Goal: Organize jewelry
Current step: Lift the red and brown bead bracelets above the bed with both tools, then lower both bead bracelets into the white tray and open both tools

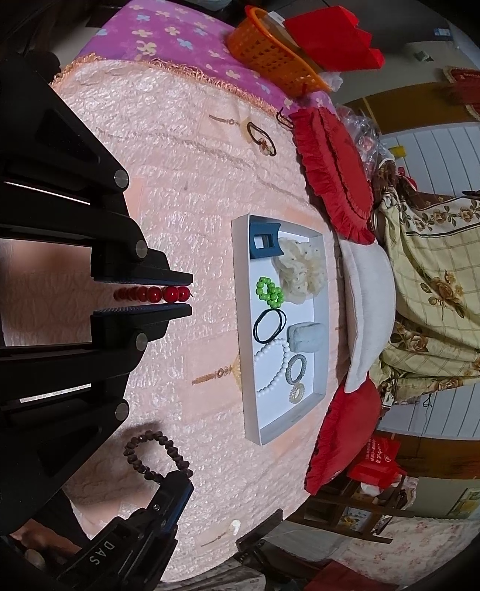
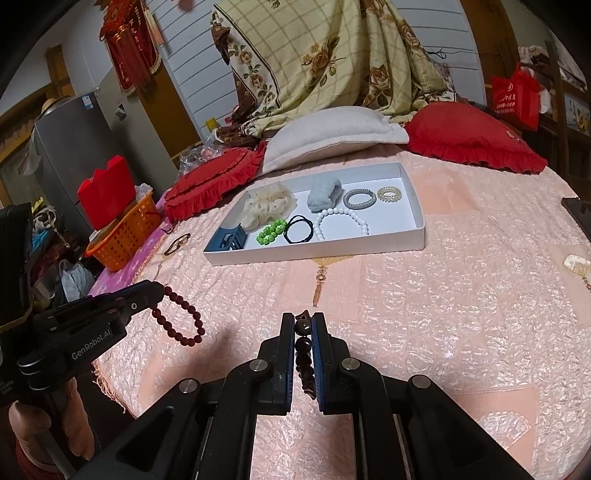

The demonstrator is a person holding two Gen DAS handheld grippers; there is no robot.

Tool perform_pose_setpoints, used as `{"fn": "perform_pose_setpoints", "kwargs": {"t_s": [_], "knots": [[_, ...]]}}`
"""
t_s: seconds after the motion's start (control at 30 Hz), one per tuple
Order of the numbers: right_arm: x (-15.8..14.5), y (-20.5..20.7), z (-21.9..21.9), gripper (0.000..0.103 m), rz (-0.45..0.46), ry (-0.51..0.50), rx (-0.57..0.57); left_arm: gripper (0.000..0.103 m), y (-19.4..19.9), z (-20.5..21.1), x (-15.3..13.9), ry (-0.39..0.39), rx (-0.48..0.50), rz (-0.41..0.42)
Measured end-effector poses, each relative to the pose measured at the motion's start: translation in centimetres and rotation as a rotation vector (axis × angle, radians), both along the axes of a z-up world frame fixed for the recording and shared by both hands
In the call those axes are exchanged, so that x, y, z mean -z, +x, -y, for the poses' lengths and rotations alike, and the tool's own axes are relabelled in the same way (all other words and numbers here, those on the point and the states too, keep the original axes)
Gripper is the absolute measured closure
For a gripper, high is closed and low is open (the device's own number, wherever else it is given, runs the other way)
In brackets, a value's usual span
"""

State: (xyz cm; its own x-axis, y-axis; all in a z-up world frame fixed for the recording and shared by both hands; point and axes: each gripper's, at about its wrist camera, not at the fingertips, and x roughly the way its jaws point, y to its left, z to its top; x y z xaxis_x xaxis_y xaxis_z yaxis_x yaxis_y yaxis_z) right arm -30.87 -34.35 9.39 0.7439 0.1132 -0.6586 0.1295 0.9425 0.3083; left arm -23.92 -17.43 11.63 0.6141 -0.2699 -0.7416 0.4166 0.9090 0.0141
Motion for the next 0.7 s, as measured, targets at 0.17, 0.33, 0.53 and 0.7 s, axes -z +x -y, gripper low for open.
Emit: {"fn": "perform_pose_setpoints", "kwargs": {"t_s": [0.17, 0.33, 0.53, 0.7], "knots": [[0.3, 0.2, 0.2, 0.095, -0.004, 0.004, 0.000, 0.095, -0.1, 0.1, 0.1, -0.001, 0.001, -0.002], [0.7, 0.4, 0.5, 0.095, -0.012, 0.013, 0.001, 0.095, 0.4, 0.4, 0.5, -0.003, 0.013, -0.018], [0.5, 1.5, 1.4, 0.095, -0.011, -0.004, 0.007, 0.095, 1.4, 1.3, 0.5, -0.003, 0.047, -0.040], [-0.9, 3.4, 3.0, 0.095, 0.004, -0.028, 0.014, 0.095, 2.8, 2.4, -0.2, -0.010, 0.095, -0.045]]}}
